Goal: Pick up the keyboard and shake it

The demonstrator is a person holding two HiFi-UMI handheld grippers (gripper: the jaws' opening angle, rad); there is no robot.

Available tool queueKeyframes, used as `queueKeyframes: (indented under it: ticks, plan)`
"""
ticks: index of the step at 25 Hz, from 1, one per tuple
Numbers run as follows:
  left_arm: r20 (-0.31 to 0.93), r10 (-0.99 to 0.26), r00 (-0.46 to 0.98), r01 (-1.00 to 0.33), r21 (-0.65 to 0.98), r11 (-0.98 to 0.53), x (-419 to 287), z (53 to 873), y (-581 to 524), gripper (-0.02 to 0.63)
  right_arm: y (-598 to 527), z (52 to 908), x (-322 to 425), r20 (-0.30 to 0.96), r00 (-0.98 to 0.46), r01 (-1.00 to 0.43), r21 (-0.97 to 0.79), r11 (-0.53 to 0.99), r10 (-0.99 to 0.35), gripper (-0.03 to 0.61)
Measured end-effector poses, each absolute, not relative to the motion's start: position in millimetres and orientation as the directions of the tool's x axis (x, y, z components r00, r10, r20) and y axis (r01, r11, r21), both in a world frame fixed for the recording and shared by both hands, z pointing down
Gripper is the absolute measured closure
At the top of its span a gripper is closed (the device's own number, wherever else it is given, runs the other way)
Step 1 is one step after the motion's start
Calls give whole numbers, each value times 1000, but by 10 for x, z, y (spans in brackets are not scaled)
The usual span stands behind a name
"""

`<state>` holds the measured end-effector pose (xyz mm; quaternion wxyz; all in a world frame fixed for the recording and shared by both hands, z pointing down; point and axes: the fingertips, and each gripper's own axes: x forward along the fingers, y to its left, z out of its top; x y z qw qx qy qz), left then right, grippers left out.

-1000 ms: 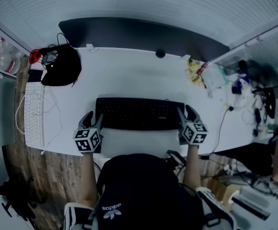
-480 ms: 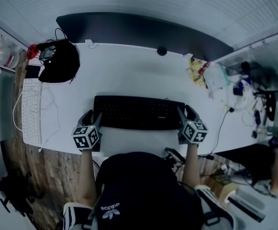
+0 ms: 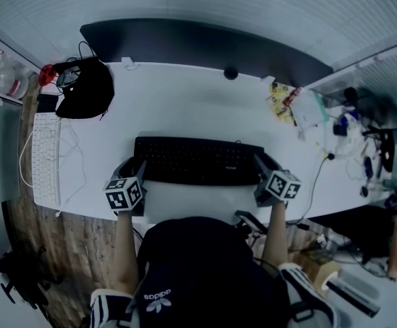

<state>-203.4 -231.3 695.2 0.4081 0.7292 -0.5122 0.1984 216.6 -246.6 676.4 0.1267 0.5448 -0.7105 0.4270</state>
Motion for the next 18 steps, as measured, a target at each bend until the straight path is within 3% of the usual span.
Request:
queueKeyframes:
  ticks: [11,18]
  plan:
    - [699,-605,381,-913,386,-128,-2046,6923,-2293,423,-2481,6626,2150,665,-315,-928,-364,75,-677,380]
    - [605,-704,371,-915,367,-166,-2099,6494,-2471,423,-2598,6272,2160,569,-315,-926,-361,113,-760,382]
